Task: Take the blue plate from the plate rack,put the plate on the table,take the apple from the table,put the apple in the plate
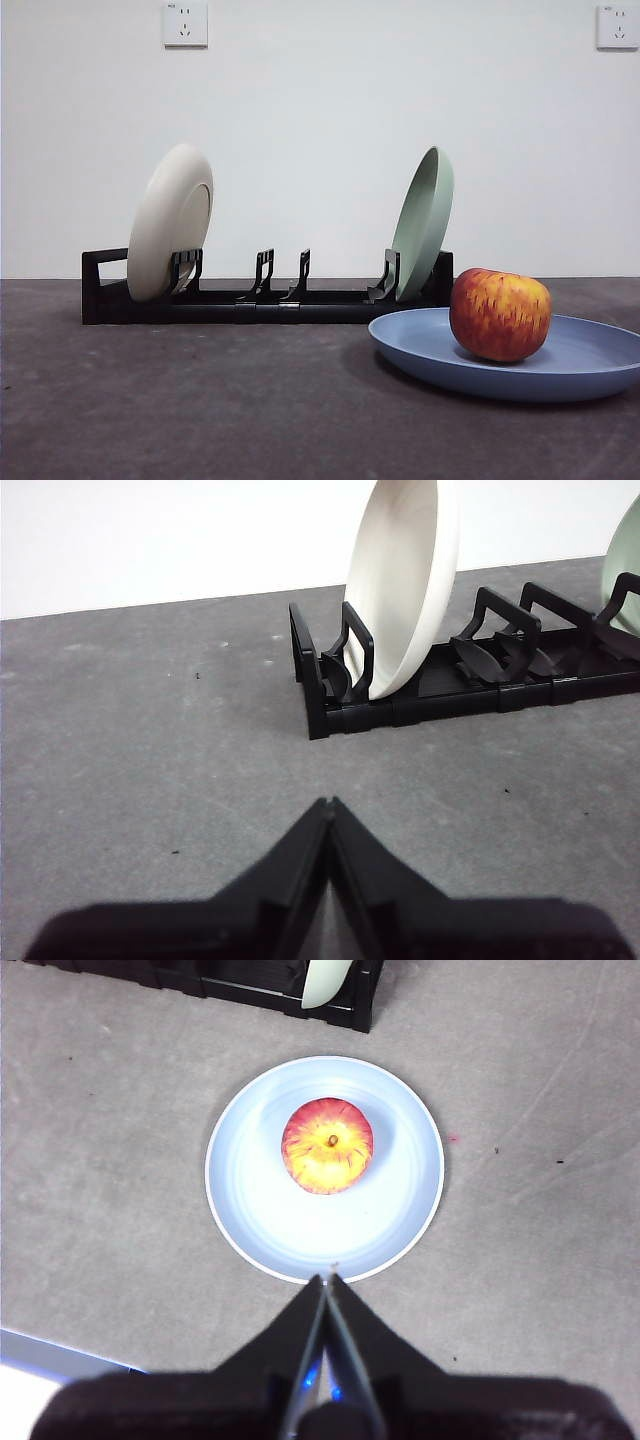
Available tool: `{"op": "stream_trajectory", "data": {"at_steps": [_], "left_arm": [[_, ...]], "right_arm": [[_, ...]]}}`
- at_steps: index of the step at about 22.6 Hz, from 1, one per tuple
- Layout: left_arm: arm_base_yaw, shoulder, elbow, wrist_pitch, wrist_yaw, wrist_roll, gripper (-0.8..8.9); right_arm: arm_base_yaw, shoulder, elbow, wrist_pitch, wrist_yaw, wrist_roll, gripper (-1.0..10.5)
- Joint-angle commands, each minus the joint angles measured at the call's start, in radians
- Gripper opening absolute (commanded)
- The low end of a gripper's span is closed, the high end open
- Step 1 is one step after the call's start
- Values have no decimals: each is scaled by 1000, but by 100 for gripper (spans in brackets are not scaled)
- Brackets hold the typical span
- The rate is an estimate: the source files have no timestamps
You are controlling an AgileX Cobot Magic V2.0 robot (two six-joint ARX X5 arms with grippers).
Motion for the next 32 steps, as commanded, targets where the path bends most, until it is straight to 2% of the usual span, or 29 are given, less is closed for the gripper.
{"op": "stream_trajectory", "data": {"at_steps": [1,3,5,8,10,12,14,15,18,21,27,29,32], "left_arm": [[3,0,-10,6,3,-11,-4],[3,0,-10,6,3,-11,-4],[3,0,-10,6,2,-11,-4],[3,0,-10,6,3,-11,-4],[3,2,-10,6,3,-11,-4],[3,3,-10,6,3,-11,-4],[3,7,-10,6,3,-11,-4],[3,7,-10,6,3,-11,-4],[3,7,-10,6,3,-11,-4],[3,7,-10,6,3,-11,-4],[3,7,-10,6,3,-11,-4],[3,7,-10,6,3,-11,-4],[3,7,-10,6,3,-11,-4]], "right_arm": [[1,1,2,5,0,5,1],[1,1,2,-3,41,-148,1],[1,1,3,-38,82,-234,1],[-32,-42,3,42,98,-243,1],[-81,-86,3,184,86,-242,1],[-179,-142,-5,328,32,-253,1],[-310,-201,-10,370,-20,-270,1],[-374,-227,-20,378,-20,-285,1],[-524,-311,-101,391,-20,-394,1],[-584,-426,-270,537,-38,-489,1],[-594,-614,-620,881,-195,-485,1],[-594,-657,-730,956,-234,-461,1],[-594,-710,-879,1018,-286,-382,1]]}}
